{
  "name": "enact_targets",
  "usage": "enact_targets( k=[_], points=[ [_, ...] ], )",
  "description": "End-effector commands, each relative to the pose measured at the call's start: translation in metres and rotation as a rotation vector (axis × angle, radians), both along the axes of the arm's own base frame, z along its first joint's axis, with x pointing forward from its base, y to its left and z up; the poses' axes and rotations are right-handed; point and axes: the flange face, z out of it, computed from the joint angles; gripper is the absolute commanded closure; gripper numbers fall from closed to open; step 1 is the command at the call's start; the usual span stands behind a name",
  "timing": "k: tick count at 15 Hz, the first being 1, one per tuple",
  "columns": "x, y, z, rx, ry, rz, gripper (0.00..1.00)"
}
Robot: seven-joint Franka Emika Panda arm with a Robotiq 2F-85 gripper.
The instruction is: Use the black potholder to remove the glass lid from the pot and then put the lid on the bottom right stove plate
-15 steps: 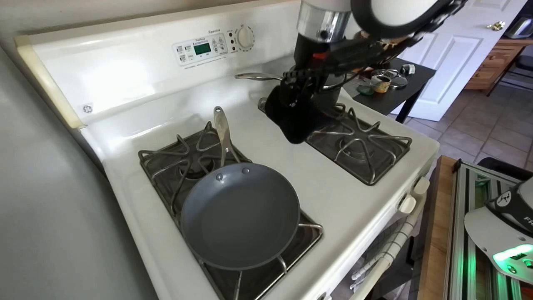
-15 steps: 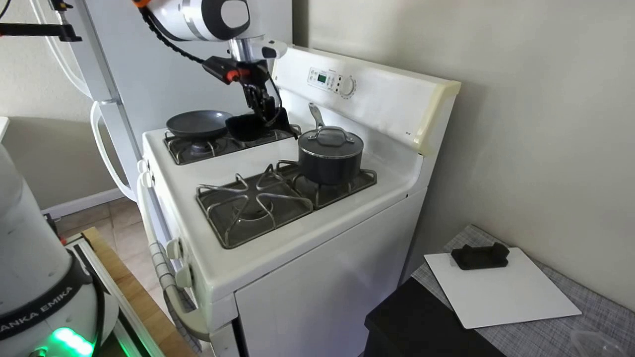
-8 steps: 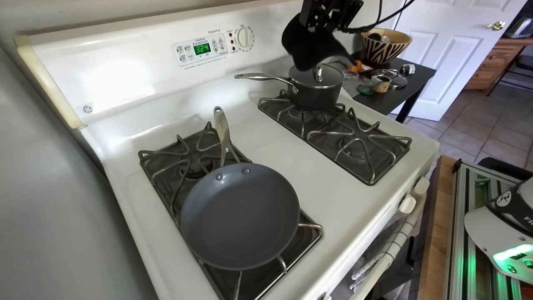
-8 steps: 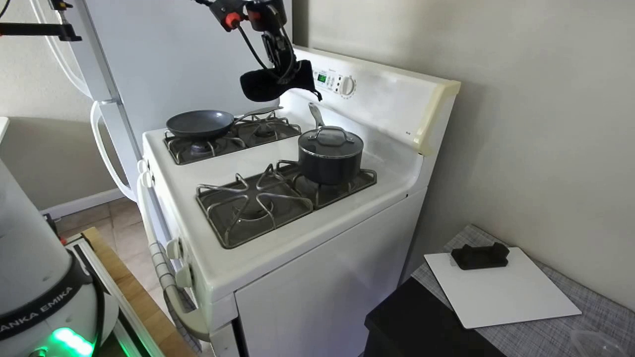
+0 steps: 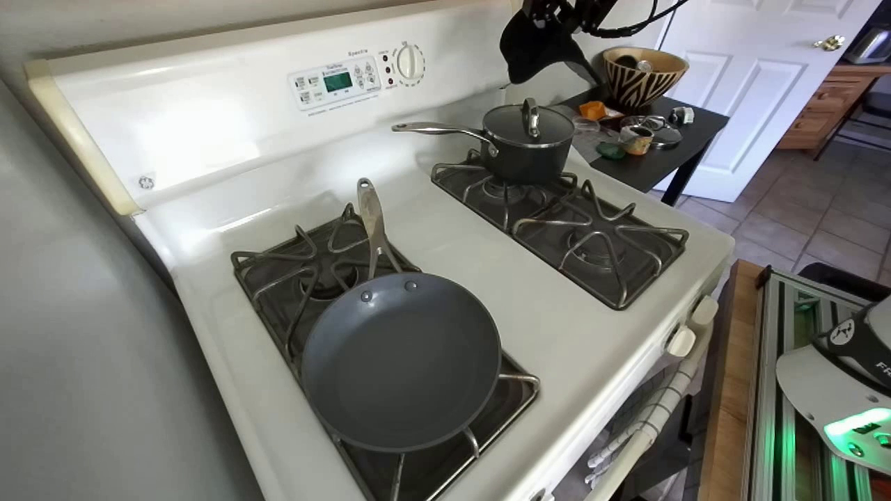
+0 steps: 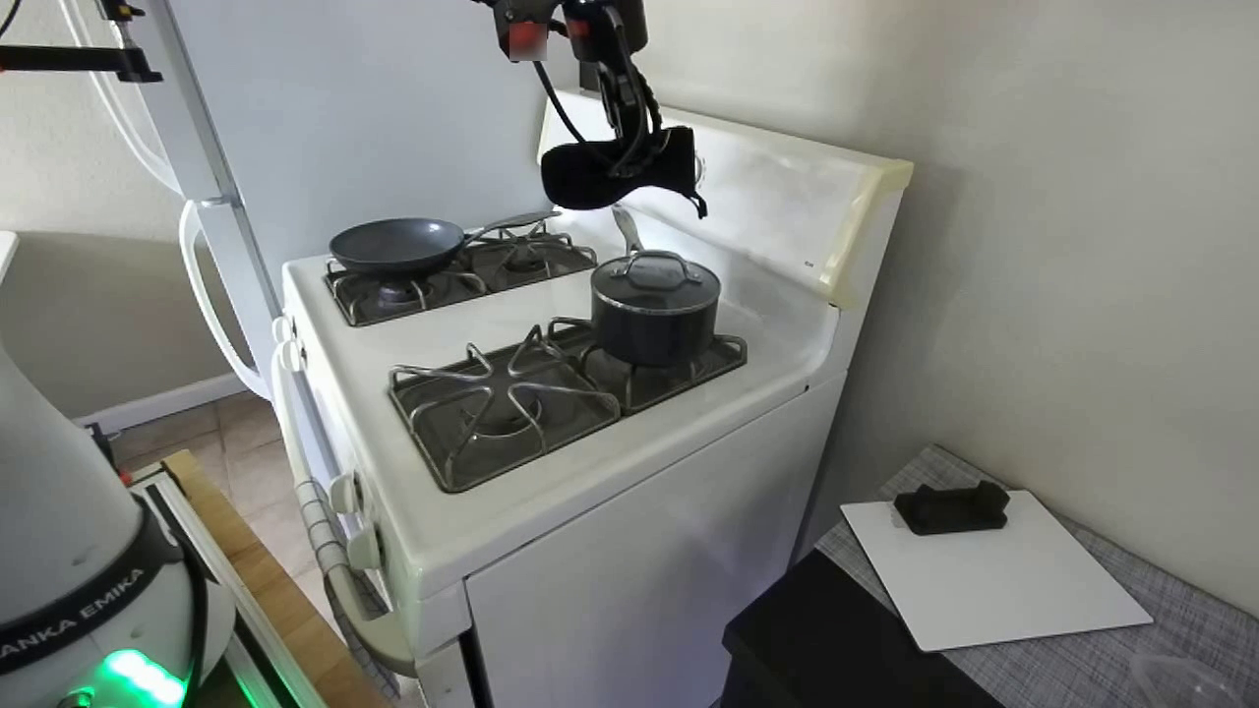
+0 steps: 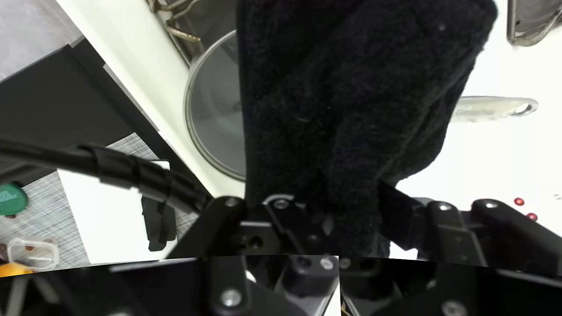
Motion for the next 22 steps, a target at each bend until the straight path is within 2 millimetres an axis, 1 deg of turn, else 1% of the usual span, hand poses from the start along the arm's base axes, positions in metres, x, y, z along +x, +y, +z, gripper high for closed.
enact_targets(
  k=[1,2,3,7,11,15,18,22],
  points=[
    [0.002,0.000,0.000,0.001,0.003,0.001,0.84],
    [0.003,0.000,0.000,0.001,0.003,0.002,0.96],
    [0.010,-0.002,-0.004,0.000,0.015,-0.018,0.96],
    [0.022,-0.006,-0.021,0.001,0.059,-0.021,0.96],
    [0.038,-0.010,-0.040,0.010,0.087,-0.038,0.96],
    [0.053,-0.019,-0.054,0.007,0.106,-0.064,0.96],
    [0.062,-0.024,-0.063,0.012,0.116,-0.083,0.96],
    [0.069,-0.027,-0.074,0.016,0.133,-0.092,0.96]
  ],
)
